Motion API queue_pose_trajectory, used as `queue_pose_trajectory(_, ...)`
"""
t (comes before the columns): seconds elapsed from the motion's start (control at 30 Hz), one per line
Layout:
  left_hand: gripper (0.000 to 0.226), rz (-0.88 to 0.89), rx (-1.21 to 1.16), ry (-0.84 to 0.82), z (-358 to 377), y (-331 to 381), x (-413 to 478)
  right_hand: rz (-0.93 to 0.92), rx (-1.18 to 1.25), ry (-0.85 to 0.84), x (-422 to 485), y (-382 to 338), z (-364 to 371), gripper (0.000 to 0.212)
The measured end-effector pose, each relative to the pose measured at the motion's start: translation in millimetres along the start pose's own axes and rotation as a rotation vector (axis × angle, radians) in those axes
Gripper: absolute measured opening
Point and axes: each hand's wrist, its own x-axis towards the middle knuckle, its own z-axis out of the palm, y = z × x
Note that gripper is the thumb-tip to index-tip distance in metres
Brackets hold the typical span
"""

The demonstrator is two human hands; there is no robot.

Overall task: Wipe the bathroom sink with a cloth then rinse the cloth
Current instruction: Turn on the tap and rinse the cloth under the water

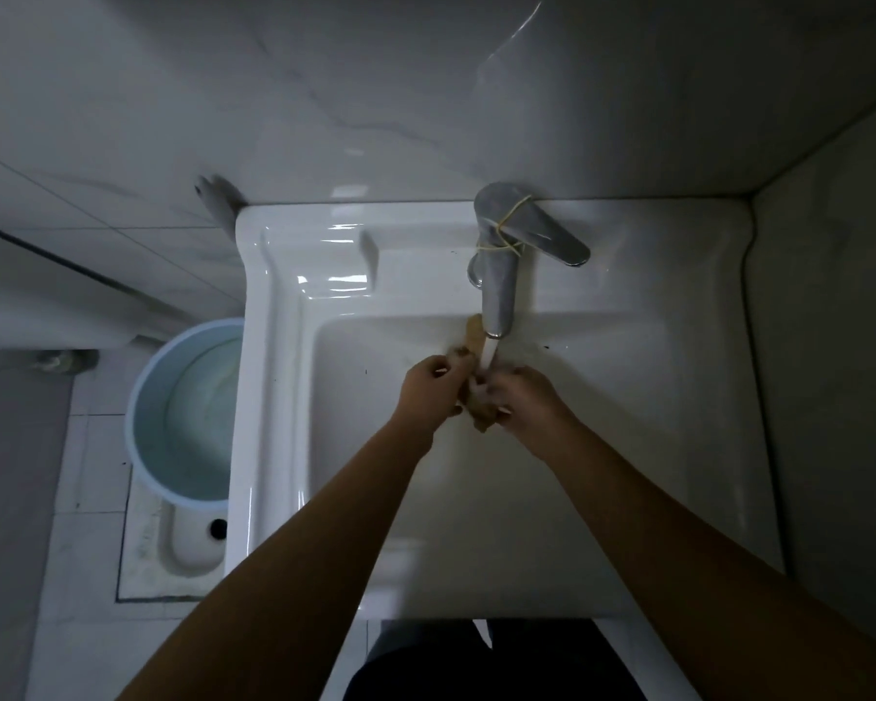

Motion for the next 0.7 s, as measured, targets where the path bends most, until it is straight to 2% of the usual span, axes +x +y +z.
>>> queue_pose_trajectory(0.07, 0.02, 0.053, 0.063, 0.073, 0.8, -2.9, 0.1, -0.015, -0.021, 0.067, 0.0, 6.6, -2.5, 0.024)
queue_pose_trajectory(0.13, 0.015, 0.087, 0.104, 0.145, -0.4, -5.7, -0.8, -0.096, -0.163, 0.234, 3.9, 12.4, -5.9, 0.014)
queue_pose_trajectory(0.17, 0.014, 0.077, 0.061, 0.16, -1.6, -6.0, -1.2, -0.14, -0.217, 0.309, 5.8, 14.9, -9.6, 0.006)
queue_pose_trajectory(0.2, 0.014, 0.047, -0.014, 0.16, -3.3, -6.2, -0.9, -0.157, -0.229, 0.348, 7.7, 16.6, -12.8, 0.009)
queue_pose_trajectory(0.27, 0.019, -0.036, -0.173, 0.113, -8.0, -5.6, -1.7, -0.105, -0.164, 0.294, 12.1, 21.0, -19.9, 0.023)
queue_pose_trajectory(0.33, 0.026, -0.091, -0.295, 0.008, -11.8, -3.9, -4.3, -0.025, -0.084, 0.168, 13.1, 22.0, -23.6, 0.034)
queue_pose_trajectory(0.4, 0.032, -0.126, -0.423, -0.113, -14.4, -0.3, -8.1, 0.026, 0.014, 0.072, 12.5, 20.8, -23.3, 0.028)
queue_pose_trajectory(0.5, 0.037, -0.198, -0.578, -0.24, -17.3, 4.7, -11.9, 0.121, 0.191, 0.049, 10.5, 18.0, -18.2, 0.015)
queue_pose_trajectory(0.6, 0.04, -0.163, -0.544, -0.287, -22.9, 5.6, -10.2, 0.13, 0.208, 0.027, 5.1, 12.1, -11.8, 0.015)
queue_pose_trajectory(0.7, 0.029, -0.093, -0.334, -0.138, -30.2, 6.1, -6.3, 0.104, 0.278, 0.069, -0.2, 1.2, -12.2, 0.024)
